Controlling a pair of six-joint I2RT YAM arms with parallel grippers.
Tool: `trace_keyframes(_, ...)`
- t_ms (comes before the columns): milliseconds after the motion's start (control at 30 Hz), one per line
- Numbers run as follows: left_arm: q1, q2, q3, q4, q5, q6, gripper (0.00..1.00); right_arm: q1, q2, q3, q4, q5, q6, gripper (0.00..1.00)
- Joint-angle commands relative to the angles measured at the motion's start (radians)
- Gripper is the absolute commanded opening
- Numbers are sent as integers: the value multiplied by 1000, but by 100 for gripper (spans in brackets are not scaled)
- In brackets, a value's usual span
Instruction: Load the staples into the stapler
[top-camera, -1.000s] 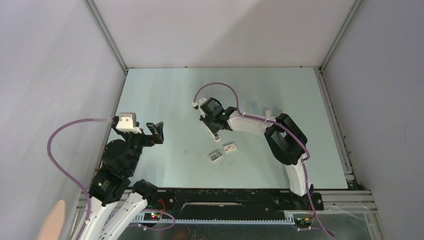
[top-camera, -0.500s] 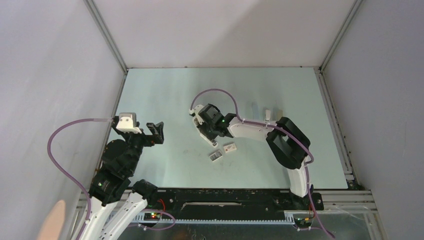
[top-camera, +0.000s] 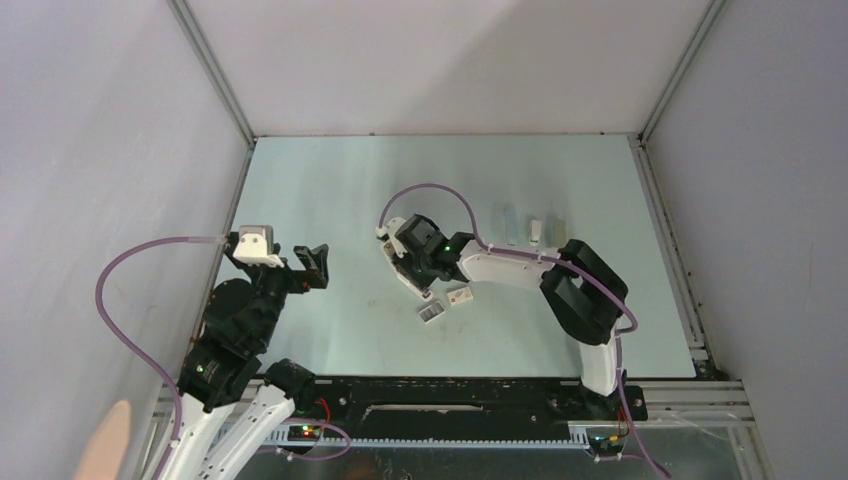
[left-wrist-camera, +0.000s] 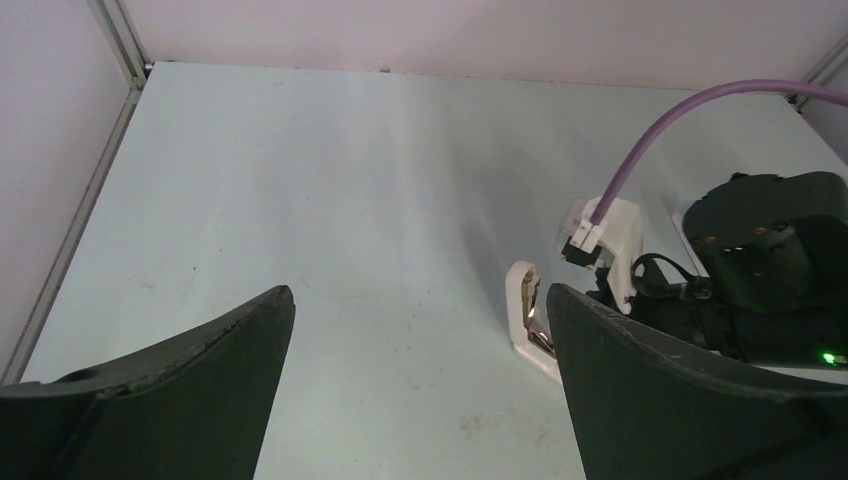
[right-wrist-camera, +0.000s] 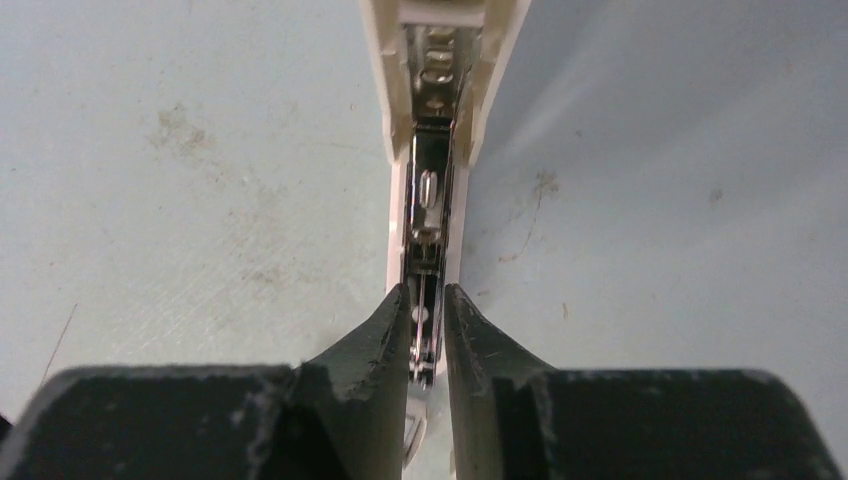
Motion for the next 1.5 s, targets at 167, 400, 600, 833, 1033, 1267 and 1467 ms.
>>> trace_keyframes(167,7,2,-10,24,3,6,100,52,-203,3,-167,203,154,27)
trace_keyframes(400,7,-1,-10,24,8,6,100,107,-208,2,-330,272,295,28)
trace_keyframes(600,7,-5,-11,24,8,4,100,136,-163,4,-359,241,383,29)
trace_keyframes(833,7,-8,-10,23,4,4,100,139,-102,3,-328,195,421,30)
trace_keyframes(1033,5,-4,-11,23,3,4,98,128,-68,2,-310,179,432,30)
trace_keyframes(1267,5,0,-10,24,6,3,98,116,-42,3,-313,188,439,31)
trace_keyframes(1467,5,3,-10,24,7,3,98,109,-35,3,-310,209,445,31)
